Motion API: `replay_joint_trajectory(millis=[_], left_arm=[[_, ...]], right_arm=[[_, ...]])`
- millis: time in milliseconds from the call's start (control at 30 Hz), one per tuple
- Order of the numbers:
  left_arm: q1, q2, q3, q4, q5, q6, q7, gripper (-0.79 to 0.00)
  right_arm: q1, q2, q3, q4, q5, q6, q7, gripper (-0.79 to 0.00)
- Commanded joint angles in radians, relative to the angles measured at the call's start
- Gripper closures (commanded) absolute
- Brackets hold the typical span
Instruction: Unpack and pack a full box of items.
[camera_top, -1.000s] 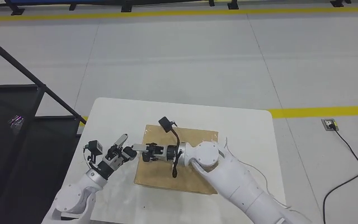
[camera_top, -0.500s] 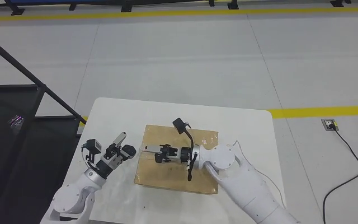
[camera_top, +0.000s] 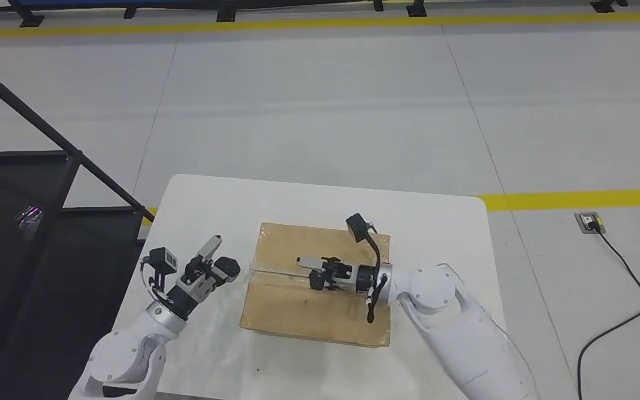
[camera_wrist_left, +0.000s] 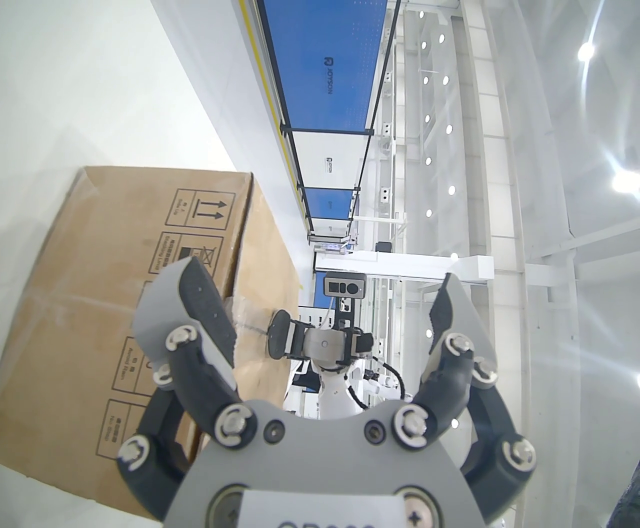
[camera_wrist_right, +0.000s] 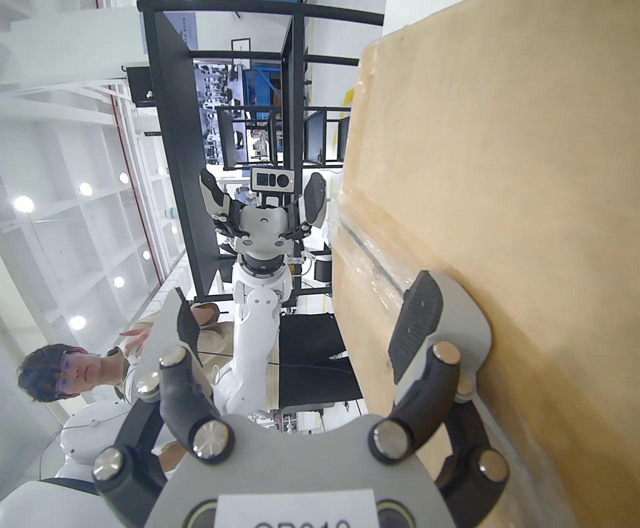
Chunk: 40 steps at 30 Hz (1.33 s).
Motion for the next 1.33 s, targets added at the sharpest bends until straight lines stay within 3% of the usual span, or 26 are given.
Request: replay_joint_trajectory(millis=[0, 500, 1100, 1300], left_arm=[[0.001, 0.0, -0.002, -0.004, 0.001, 0.0, 0.0, -0.785], [0.004, 0.003, -0.018, -0.006, -0.004, 0.003, -0.014, -0.785], [-0.002, 0.006, -0.037, 0.008, -0.015, -0.004, -0.039, -0.785], [-0.003, 0.008, -0.051, -0.005, -0.017, -0.009, -0.042, -0.785]], right_arm=[[-0.026, 0.011, 0.034, -0.023, -0.009, 0.013, 0.009, -0.785], [-0.169, 0.064, 0.197, -0.144, -0.047, 0.078, 0.01, -0.785], [-0.312, 0.101, 0.321, -0.262, -0.002, 0.043, -0.009, -0.785], [-0.37, 0.11, 0.377, -0.304, 0.055, -0.047, -0.038, -0.785]])
